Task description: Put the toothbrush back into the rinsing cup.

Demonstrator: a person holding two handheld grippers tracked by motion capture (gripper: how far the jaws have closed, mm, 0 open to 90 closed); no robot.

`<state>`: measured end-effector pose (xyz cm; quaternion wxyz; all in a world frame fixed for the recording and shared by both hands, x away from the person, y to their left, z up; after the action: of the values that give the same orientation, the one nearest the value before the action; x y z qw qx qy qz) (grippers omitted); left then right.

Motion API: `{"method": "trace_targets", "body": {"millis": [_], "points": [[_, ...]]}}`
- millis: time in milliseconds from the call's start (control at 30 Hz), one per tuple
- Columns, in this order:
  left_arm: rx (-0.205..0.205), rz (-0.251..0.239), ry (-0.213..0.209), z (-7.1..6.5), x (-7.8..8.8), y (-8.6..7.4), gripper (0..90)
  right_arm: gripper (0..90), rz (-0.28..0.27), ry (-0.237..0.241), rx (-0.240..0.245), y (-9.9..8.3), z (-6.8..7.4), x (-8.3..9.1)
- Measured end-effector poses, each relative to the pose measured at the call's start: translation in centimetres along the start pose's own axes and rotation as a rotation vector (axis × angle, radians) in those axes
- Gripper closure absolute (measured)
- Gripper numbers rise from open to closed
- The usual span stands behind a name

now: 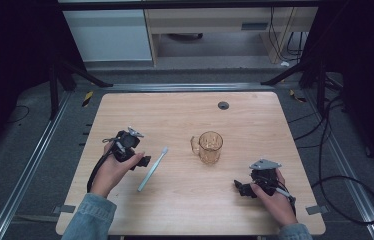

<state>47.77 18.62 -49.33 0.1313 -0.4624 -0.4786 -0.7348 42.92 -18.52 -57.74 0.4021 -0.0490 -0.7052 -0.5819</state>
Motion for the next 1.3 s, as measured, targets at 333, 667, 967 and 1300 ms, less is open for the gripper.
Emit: {"method": "trace_targets", "body": {"millis": [333, 667, 967, 1300], "points": [[-0.061, 0.114, -0.067, -1.9, -1.6, 0.3, 23.0, 0.6, -0.002, -0.004, 0.001, 0.0, -0.1, 0.0], [-0.067, 0.151, -0.117, -3.1, -2.8, 1.7, 30.9, 0.6, -0.001, -0.008, -0.003, 0.0, -0.2, 0.0], [-0.067, 0.173, -0.122, -2.7, -2.6, 2.3, 35.2, 0.6, -0.001, -0.014, -0.008, 0.0, -0.2, 0.0], [-0.056, 0.228, -0.156, -2.9, -3.2, 1.8, 45.8, 0.7, -0.001, -0.012, -0.008, 0.0, -0.2, 0.0]]}}
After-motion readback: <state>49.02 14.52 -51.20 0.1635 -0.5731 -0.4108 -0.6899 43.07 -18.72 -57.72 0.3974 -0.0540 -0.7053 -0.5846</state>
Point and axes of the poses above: each handheld gripper's, and its own axes: x roughly backward along the jaws, y roughly out of its top, z roughly to its left, the point moved 9 cm from there along -x, roughly forward along the jaws, and after that the axes turned 5 degrees about -z, right-handed, at the moved point
